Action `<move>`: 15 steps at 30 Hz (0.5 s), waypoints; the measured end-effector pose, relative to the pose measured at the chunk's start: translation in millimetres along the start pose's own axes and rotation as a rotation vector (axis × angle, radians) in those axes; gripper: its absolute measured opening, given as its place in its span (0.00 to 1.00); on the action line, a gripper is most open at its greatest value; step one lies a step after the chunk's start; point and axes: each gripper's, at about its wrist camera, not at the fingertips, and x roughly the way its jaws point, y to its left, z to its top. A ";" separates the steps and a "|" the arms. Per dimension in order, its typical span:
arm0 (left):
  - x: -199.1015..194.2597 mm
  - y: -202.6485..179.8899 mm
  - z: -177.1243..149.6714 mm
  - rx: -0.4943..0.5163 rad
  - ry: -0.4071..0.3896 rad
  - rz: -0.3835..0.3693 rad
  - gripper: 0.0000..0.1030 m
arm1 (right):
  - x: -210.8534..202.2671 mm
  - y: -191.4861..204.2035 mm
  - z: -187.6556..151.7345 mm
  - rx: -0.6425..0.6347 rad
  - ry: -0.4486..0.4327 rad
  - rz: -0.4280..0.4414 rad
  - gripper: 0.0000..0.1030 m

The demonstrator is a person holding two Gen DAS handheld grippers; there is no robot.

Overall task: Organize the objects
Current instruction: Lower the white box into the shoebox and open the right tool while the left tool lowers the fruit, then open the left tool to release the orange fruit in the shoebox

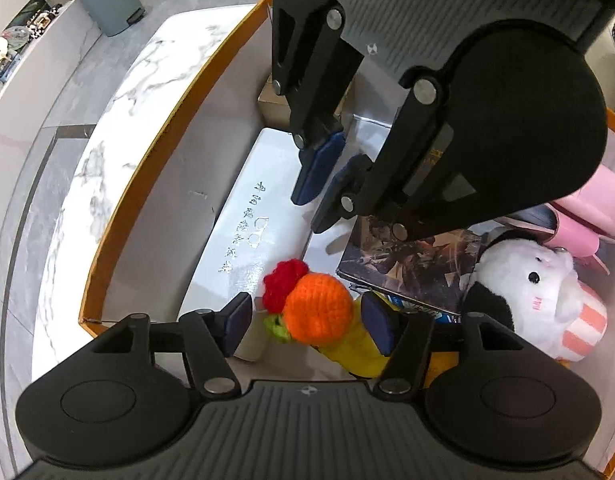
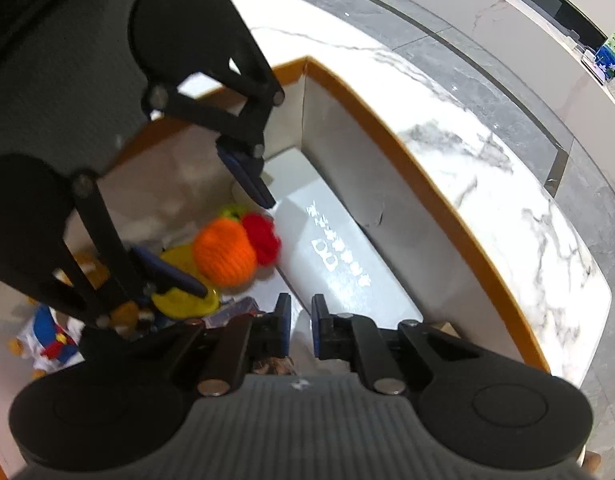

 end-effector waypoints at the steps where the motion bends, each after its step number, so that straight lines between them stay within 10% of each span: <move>1: -1.1 -0.8 0.0 0.000 -0.004 0.002 0.70 | -0.8 -0.1 1.1 0.002 -0.001 -0.003 0.13; 15: -47.6 -7.8 -3.6 -0.130 -0.185 0.019 0.78 | -35.0 9.3 12.3 0.068 -0.081 -0.093 0.37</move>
